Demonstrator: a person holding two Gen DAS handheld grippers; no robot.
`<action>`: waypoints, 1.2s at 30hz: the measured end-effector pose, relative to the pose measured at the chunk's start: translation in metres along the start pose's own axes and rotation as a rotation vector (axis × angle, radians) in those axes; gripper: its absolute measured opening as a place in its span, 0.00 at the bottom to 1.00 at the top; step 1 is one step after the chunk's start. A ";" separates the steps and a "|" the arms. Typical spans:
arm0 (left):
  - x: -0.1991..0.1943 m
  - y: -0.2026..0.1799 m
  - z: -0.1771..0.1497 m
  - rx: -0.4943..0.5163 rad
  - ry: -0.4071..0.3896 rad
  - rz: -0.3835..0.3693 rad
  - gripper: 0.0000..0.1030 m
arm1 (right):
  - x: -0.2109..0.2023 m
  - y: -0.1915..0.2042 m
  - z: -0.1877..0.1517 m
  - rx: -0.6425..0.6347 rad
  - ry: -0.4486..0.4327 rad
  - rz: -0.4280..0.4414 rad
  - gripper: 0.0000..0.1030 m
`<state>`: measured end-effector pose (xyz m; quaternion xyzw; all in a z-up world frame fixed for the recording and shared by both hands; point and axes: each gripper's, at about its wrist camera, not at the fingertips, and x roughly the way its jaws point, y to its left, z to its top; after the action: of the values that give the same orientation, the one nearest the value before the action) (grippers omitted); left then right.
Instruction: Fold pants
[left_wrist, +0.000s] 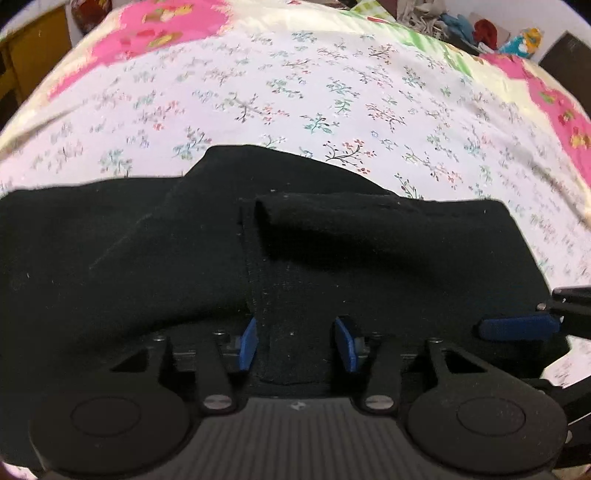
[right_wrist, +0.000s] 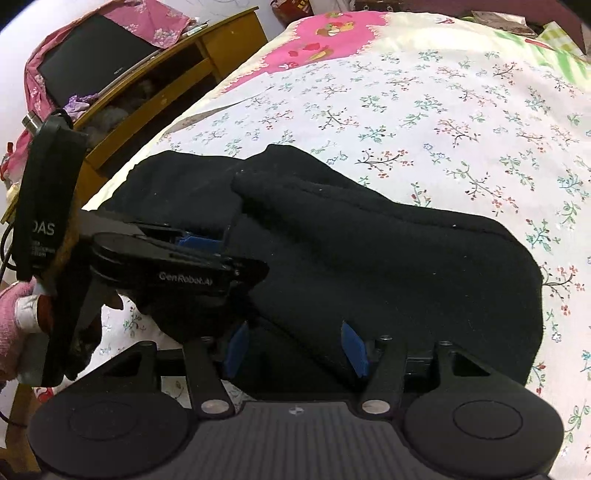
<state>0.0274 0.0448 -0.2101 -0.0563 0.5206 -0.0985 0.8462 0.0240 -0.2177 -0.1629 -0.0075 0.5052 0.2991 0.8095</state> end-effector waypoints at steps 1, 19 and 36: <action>-0.002 0.006 0.002 -0.022 0.007 -0.014 0.33 | -0.001 -0.001 0.000 0.002 0.000 -0.003 0.40; -0.033 0.032 -0.005 -0.089 0.016 -0.117 0.17 | 0.000 0.010 -0.001 -0.091 -0.002 -0.023 0.39; 0.008 0.014 0.000 -0.050 0.027 -0.061 0.66 | 0.001 0.006 -0.003 -0.060 -0.009 -0.023 0.40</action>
<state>0.0323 0.0561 -0.2203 -0.0919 0.5323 -0.1119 0.8341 0.0188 -0.2134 -0.1634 -0.0364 0.4924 0.3049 0.8144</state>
